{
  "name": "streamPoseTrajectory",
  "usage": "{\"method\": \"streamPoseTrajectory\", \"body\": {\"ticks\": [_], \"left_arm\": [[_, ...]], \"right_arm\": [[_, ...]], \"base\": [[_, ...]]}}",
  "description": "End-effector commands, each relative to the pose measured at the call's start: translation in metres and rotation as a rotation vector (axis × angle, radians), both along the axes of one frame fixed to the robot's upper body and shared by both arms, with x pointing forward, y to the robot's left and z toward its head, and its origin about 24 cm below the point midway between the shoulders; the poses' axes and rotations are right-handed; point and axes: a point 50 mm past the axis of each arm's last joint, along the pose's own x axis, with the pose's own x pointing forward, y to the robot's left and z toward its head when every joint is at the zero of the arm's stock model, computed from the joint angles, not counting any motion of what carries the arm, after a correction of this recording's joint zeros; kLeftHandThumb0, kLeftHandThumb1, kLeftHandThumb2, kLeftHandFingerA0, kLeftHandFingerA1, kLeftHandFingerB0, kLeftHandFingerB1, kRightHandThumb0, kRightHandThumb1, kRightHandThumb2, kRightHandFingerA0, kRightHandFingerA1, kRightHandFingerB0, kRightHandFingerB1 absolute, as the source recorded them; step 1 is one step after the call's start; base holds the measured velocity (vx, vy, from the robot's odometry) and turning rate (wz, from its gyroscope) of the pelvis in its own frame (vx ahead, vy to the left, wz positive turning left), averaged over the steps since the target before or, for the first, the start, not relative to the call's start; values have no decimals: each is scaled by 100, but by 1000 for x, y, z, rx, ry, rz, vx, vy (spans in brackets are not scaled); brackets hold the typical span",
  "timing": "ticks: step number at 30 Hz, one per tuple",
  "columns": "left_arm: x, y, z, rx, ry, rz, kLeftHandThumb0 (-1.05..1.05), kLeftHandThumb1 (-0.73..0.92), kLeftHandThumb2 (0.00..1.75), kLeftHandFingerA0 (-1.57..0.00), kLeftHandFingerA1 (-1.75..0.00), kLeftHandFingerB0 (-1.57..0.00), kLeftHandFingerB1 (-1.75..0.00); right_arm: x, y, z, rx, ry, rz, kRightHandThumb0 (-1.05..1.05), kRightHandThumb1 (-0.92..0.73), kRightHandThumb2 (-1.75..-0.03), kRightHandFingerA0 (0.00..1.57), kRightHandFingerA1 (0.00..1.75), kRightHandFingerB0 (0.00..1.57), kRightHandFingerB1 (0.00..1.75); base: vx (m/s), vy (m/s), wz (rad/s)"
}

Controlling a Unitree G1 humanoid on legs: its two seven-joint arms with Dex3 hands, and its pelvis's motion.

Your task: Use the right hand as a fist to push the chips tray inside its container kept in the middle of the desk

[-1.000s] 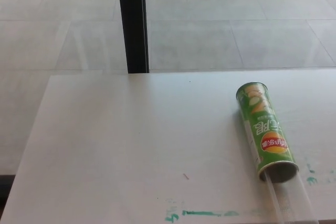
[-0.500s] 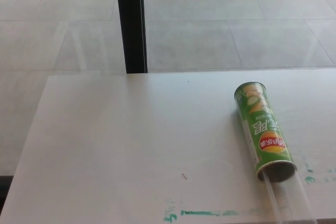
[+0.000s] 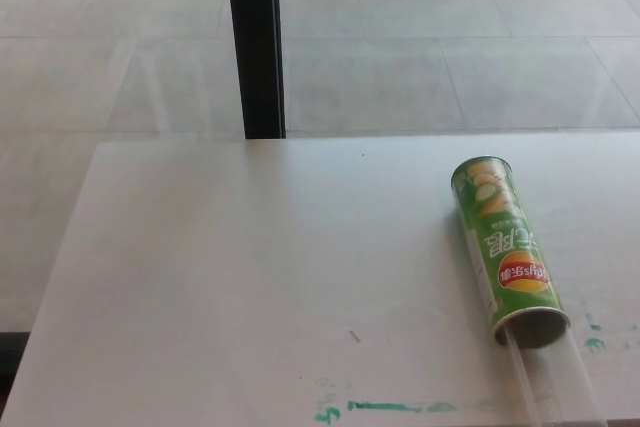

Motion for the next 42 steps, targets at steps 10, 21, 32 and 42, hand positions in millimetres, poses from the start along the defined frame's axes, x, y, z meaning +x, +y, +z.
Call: {"method": "streamPoseTrajectory", "body": {"ticks": [10, 21, 32, 42], "left_arm": [[-10, 4, 4, 4, -3, 37, -86, 60, 130, -67, -123, -39, -97], [-14, 6, 5, 17, 0, 51, -87, 58, 129, -81, -131, -49, -106], [-15, 6, 7, 25, 11, 24, -87, 58, 132, -74, -127, -47, -103], [-11, 7, 7, 21, -16, 17, -85, 62, 131, -62, -118, -39, -95]], "right_arm": [[-18, 119, -7, -241, 246, 854, -64, -92, -68, 70, 111, 47, 56], [-46, 136, -23, -342, 485, 1048, -59, -90, -67, 77, 108, 54, 58], [-61, 145, -35, -676, 664, 1129, -63, -86, -66, 82, 98, 57, 53], [-69, 145, -43, -953, 683, 1152, -60, -82, -65, 76, 92, 55, 57]], "base": [[0, 0, 0], [0, 0, 0], [0, 0, 0], [0, 0, 0]]}}
